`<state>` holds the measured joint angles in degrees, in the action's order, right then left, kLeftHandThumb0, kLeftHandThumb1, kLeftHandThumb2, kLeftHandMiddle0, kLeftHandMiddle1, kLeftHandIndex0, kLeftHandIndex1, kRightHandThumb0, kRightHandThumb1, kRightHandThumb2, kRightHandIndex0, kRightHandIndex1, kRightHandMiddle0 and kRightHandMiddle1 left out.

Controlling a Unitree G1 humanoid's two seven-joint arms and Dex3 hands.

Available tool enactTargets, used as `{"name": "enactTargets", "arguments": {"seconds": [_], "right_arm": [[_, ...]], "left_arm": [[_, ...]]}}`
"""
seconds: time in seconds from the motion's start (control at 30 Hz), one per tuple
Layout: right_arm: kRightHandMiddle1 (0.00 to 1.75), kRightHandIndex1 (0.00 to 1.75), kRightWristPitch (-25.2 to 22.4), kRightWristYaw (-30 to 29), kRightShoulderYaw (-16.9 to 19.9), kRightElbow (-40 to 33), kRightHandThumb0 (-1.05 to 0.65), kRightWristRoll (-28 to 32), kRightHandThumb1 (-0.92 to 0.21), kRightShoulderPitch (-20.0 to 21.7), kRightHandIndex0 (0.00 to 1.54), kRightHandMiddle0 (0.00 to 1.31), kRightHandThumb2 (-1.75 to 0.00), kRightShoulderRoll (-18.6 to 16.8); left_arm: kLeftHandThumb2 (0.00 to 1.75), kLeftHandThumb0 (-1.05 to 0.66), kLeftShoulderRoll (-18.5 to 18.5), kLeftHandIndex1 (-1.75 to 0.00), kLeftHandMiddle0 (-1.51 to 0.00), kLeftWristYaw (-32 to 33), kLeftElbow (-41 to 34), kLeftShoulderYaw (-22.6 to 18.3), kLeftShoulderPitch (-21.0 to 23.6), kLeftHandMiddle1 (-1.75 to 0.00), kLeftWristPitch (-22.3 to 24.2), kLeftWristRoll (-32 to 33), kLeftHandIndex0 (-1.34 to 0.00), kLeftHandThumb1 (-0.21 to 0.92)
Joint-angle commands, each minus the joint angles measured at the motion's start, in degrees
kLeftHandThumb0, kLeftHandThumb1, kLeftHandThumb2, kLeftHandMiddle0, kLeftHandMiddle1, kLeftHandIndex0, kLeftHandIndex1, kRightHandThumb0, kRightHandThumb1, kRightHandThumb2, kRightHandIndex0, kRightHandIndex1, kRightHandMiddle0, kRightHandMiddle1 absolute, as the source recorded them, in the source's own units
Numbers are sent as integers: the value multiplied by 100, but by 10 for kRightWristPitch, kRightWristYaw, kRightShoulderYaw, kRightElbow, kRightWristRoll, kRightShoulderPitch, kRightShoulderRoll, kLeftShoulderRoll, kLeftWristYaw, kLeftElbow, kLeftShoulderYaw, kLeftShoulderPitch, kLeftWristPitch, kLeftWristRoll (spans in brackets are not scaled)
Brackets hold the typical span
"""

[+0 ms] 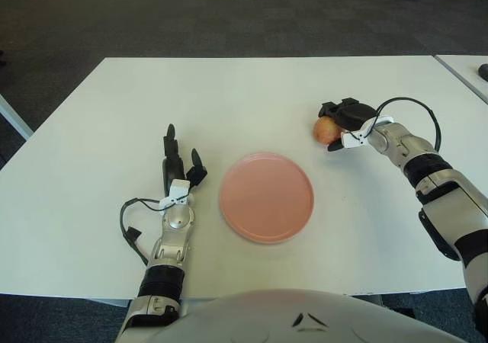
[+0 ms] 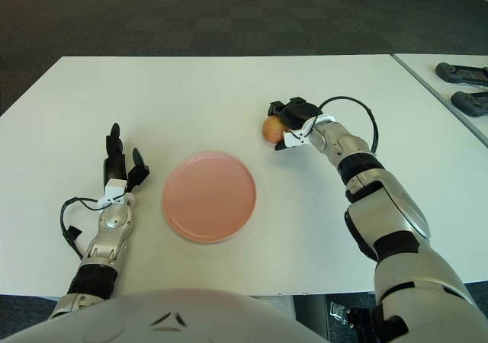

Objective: Put the apple into the plate.

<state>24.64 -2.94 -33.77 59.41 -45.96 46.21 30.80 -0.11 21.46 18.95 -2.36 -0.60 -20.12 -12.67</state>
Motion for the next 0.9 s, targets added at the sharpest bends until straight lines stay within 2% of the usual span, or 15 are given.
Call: {"name": "enactTargets", "arguments": {"seconds": [0.0,0.03,0.1,0.23,0.53,0.87], "right_arm": [[171,164,3,-14,7,9,-51,5,-49,-1,35,41,-95,0],[172,157,5,-18,9,11,-33,8,-41,-2,47,46,-106,-1],[173,151,11,-28,16,19,-17,17,-33,-3,60,49,-118,-5],[174,149,24,-52,28,33,-4,29,-22,-6,73,53,-133,-13],[175,156,69,-85,50,50,0,55,-1,-14,89,63,-160,-20],[175,167,91,-96,61,53,0,61,4,-19,89,66,-170,-20]], "left_arm": [[95,-78,1,-37,-16,4,4,-4,-11,0,1,-1,0,92],[95,-78,1,-37,-16,5,4,-4,-11,-1,2,-1,0,92],[95,-78,2,-38,-16,6,5,-4,-11,-1,3,-3,0,92],[95,-77,3,-39,-17,8,7,-4,-11,-1,3,-5,0,92],[95,-75,4,-40,-18,11,9,-4,-12,-1,-2,-6,0,92],[95,-75,4,-42,-18,9,7,-4,-11,-1,-4,-4,0,92]]}}
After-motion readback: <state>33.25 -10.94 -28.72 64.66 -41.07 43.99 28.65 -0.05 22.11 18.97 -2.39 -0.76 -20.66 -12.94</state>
